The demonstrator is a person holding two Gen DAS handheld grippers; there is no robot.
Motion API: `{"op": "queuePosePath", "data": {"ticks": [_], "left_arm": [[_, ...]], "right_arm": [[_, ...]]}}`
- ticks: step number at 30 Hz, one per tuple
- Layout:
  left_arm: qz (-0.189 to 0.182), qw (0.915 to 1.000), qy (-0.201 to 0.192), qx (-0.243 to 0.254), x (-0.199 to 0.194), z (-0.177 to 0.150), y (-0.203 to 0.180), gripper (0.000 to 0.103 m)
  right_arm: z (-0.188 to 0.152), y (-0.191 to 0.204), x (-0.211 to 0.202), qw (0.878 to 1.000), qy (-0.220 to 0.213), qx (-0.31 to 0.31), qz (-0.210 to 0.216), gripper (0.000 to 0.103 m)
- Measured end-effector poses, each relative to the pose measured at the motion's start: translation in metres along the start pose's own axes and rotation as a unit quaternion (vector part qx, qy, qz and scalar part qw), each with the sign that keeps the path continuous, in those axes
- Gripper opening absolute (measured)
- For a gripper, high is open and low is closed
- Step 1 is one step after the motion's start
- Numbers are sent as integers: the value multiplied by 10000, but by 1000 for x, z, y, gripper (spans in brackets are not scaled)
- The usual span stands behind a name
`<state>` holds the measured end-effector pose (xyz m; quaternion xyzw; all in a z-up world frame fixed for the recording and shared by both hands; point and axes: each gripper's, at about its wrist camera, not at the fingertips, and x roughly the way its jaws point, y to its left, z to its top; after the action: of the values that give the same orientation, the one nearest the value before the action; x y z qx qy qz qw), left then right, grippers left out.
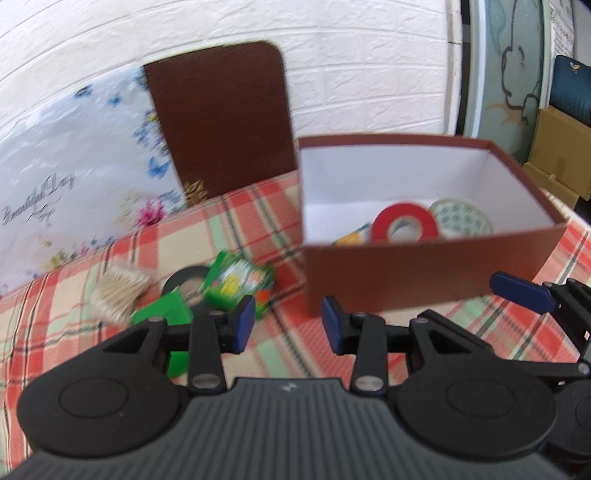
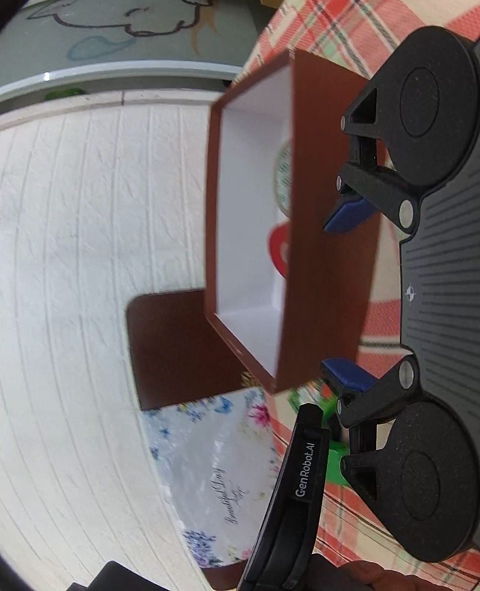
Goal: Organize objects
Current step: 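Withdraw the left gripper from the box toward the remaining items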
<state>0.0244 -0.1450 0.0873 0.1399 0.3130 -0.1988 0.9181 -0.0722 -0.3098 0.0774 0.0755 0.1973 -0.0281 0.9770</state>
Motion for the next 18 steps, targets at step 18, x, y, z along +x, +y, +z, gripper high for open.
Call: {"op": "queuePosePath", "data": {"ticks": [18], "left_arm": [[676, 9938, 555, -681, 17, -78, 103, 42]], "right_arm": [[-41, 90, 25, 9902, 911, -741, 759, 72]]}}
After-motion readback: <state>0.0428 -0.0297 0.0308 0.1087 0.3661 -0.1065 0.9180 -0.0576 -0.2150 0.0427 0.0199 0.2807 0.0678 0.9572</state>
